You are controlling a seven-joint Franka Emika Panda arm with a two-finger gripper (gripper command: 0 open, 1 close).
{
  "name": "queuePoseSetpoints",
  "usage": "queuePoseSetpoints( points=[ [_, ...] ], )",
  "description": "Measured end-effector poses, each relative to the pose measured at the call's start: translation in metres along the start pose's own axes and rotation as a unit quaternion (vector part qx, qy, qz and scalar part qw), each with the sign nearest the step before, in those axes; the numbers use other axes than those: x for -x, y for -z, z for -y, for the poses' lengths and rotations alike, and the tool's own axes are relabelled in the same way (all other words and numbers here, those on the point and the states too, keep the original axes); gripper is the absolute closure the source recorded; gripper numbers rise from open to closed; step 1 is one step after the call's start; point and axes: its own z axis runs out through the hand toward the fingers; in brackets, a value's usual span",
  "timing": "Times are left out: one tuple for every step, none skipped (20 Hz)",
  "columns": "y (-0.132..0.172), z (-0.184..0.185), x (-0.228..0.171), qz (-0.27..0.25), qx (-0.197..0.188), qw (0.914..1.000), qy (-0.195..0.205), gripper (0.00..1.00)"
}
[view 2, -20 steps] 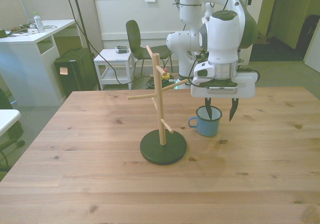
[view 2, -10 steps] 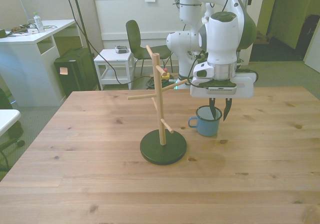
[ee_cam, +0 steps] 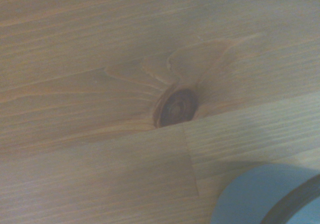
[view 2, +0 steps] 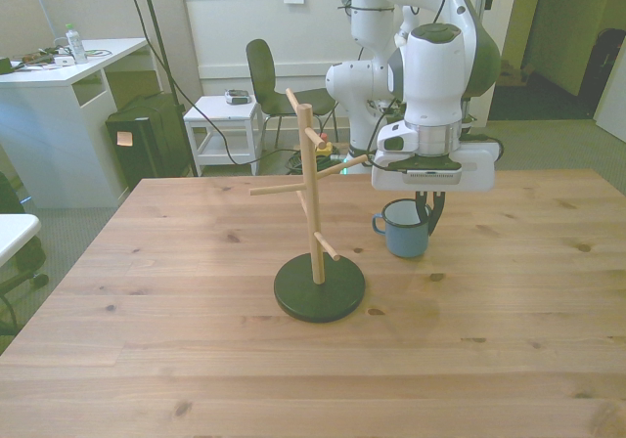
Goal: Hang the mug
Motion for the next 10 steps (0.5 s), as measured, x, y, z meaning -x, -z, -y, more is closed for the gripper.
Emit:
queuePoseSetpoints(
  points=[
    [0.0,-0.001,-0.001,0.0,0.0,1.0,0.0,1.0],
    [0.0,-0.001,-0.001,0.0,0.0,1.0,0.0,1.0],
    [0.0,-0.002,-0.002,-0.001,0.001,1.0,0.002,1.0],
    [0.0,-0.002,-0.002,-0.004,0.004,1.0,0.007,1.0],
    [0.0,-0.004,-0.003,-0.008,0.01,0.9998,0.015,1.0],
    [0.001,-0.006,-0.002,-0.011,0.019,0.9995,0.023,1.0],
    [0.003,-0.008,-0.001,-0.013,0.028,0.999,0.033,1.0],
    [0.008,-0.01,0.0,-0.014,0.034,0.9984,0.043,1.0],
    [0.015,-0.012,0.002,-0.015,0.041,0.9975,0.055,1.0],
    [0.024,-0.015,0.006,-0.017,0.047,0.9963,0.069,1.0]
  ],
)
